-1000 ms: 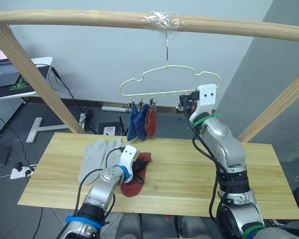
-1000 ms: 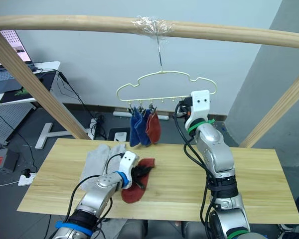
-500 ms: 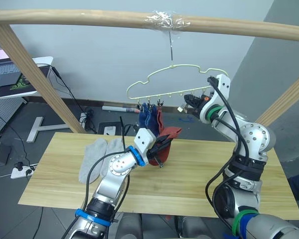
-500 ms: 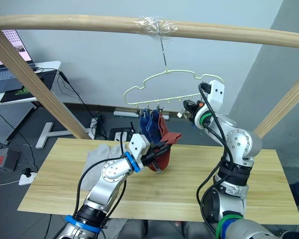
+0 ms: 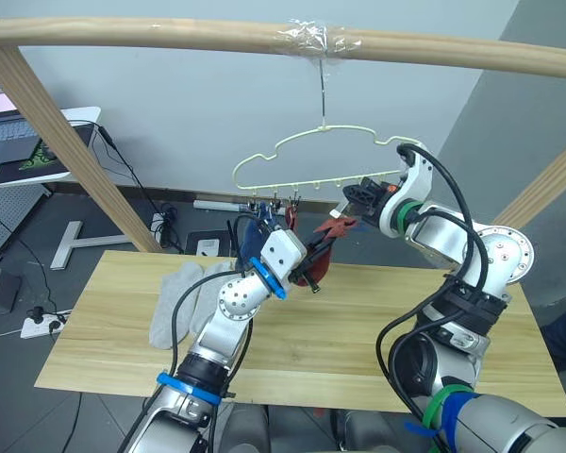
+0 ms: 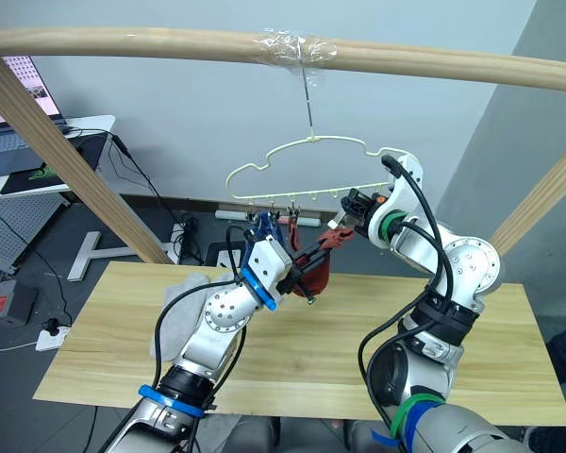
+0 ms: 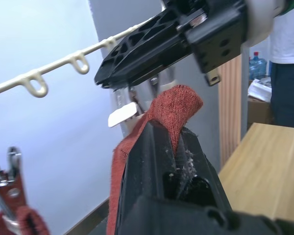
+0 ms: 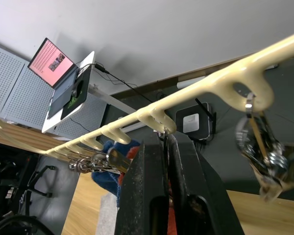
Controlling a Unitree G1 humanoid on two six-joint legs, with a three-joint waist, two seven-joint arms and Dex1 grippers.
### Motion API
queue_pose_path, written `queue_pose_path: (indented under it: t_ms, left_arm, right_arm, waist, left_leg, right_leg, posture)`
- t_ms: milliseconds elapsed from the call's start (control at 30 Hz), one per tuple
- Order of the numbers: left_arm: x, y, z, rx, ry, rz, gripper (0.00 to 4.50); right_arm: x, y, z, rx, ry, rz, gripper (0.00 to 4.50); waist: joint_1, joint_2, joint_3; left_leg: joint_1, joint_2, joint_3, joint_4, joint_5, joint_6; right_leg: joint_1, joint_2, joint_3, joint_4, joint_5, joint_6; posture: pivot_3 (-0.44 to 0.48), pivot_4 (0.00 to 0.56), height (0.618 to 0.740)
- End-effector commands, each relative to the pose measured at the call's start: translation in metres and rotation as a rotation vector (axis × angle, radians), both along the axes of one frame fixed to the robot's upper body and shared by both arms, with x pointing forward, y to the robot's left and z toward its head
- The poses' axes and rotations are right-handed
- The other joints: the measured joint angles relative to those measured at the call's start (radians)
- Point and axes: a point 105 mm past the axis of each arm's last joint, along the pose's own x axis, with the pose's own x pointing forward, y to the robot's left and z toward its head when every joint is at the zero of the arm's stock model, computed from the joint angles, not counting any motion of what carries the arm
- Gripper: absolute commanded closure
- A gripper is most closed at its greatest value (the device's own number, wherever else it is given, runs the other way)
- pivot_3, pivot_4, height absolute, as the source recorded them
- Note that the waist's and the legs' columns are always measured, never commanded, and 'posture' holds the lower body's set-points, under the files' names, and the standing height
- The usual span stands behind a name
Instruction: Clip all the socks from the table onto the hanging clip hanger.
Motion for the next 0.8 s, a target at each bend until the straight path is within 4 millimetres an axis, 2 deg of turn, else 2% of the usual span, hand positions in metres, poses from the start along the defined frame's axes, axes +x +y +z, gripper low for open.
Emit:
queue_pose_path:
  t_ms: [33, 233, 367, 800]
  left_arm:
    - [0.001, 0.000, 0.014, -0.035, -0.063, 0.010, 4.47]
    - [-0.002, 0.002, 0.021, -0.039, -0.127, 0.009, 4.47]
    - [-0.010, 0.000, 0.029, -0.006, -0.231, -0.018, 4.47]
    - [-0.007, -0.003, 0.025, 0.021, -0.262, 0.010, 4.47]
  right_arm:
    - [-0.003, -0.001, 0.001, 0.011, 0.006, -0.011, 4.50]
    - [-0.001, -0.008, 0.000, 0.005, 0.016, -0.037, 4.50]
    - [0.001, -0.011, 0.001, 0.018, 0.019, -0.047, 4.50]
    - [-0.002, -0.002, 0.007, 0.057, 0.016, -0.016, 4.50]
  waist:
    - [-0.002, 0.000, 0.000]
    - [-0.003, 0.000, 0.000]
    - [-0.004, 0.000, 0.000]
    - [-0.005, 0.000, 0.000]
  left_leg:
    - [0.000, 0.000, 0.000, 0.000, 0.000, 0.000]
    - [0.000, 0.000, 0.000, 0.000, 0.000, 0.000]
    - [0.000, 0.000, 0.000, 0.000, 0.000, 0.000]
    - [0.000, 0.000, 0.000, 0.000, 0.000, 0.000]
  right_leg:
    - [0.000, 0.000, 0.000, 0.000, 0.000, 0.000]
    - [0.000, 0.000, 0.000, 0.000, 0.000, 0.000]
    - [0.000, 0.000, 0.000, 0.000, 0.000, 0.000]
    - [0.000, 0.000, 0.000, 0.000, 0.000, 0.000]
  posture:
    - [0.051, 0.161, 0.740]
    - [0.050, 0.159, 0.740]
    - [0.050, 0.157, 0.740]
    - [0.049, 0.154, 0.740]
